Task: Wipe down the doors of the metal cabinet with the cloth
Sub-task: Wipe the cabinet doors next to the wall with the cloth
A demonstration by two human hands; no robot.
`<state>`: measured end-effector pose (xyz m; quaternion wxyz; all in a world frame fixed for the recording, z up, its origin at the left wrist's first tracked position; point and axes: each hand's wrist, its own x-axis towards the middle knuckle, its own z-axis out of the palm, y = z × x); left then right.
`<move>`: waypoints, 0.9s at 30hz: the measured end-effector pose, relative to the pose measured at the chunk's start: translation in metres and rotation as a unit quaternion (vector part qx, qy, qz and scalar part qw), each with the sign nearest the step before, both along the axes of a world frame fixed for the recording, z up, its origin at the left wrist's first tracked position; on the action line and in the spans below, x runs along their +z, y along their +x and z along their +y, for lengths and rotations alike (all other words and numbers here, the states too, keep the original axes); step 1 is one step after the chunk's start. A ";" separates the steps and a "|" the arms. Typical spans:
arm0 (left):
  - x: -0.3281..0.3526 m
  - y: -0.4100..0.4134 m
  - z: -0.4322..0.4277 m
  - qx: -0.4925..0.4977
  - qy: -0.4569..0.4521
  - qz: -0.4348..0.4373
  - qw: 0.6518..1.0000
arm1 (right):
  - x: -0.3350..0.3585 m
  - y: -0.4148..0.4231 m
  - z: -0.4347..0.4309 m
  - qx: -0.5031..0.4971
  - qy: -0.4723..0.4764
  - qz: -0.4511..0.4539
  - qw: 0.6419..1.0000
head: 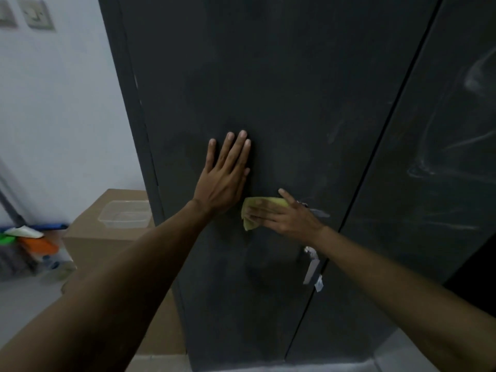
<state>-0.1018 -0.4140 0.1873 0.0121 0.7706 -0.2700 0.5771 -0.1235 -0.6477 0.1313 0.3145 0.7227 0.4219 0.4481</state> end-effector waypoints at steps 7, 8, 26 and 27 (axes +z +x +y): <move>-0.010 -0.002 -0.020 0.033 -0.005 0.010 0.999 | 0.002 -0.005 -0.001 0.017 0.137 0.045 0.989; -0.011 -0.002 -0.023 0.035 -0.003 0.011 0.999 | 0.000 -0.004 -0.005 0.023 0.111 0.052 0.992; -0.015 -0.010 -0.060 0.063 -0.003 0.021 0.998 | -0.001 0.004 -0.045 0.018 0.203 0.008 0.979; -0.015 -0.010 -0.062 0.067 -0.007 0.025 0.997 | 0.000 0.004 -0.045 0.019 0.215 0.011 0.976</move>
